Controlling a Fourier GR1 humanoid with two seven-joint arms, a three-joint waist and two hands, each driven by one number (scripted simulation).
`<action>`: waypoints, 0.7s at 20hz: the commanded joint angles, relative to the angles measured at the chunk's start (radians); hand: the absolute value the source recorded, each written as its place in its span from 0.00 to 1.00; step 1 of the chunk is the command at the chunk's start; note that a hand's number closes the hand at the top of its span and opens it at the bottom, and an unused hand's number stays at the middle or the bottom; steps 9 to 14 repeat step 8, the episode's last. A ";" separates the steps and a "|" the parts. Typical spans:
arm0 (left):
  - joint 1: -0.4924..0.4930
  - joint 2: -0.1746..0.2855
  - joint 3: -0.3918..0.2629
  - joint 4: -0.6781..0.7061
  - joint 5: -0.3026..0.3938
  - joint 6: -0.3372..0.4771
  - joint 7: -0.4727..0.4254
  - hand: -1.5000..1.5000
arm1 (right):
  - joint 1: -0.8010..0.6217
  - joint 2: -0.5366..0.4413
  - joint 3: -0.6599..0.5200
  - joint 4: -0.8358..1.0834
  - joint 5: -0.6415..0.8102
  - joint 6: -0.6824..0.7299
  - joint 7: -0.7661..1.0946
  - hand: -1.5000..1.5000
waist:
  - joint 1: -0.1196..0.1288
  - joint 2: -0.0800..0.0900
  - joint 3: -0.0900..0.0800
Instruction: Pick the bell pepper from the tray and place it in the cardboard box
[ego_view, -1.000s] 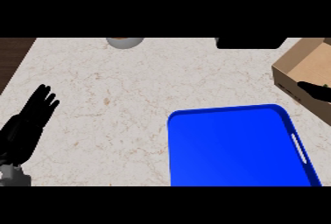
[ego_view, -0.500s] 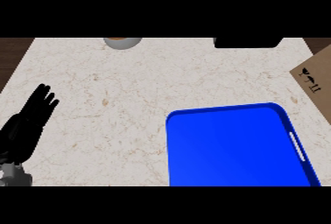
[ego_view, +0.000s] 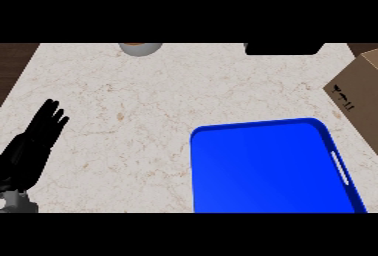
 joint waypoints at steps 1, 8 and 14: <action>-0.051 0.011 -0.002 -0.041 0.021 0.020 0.089 0.50 | 0.075 -0.075 -0.084 0.034 -0.129 0.069 -0.064 0.00 | 0.002 0.001 0.001; 0.026 -0.031 -0.036 -0.073 -0.027 0.023 0.034 0.50 | 0.194 -0.086 -0.120 0.035 -0.207 0.129 -0.127 0.00 | 0.006 0.001 0.000; 0.026 -0.031 -0.036 -0.073 -0.027 0.023 0.034 0.50 | 0.194 -0.086 -0.120 0.035 -0.207 0.129 -0.127 0.00 | 0.006 0.001 0.000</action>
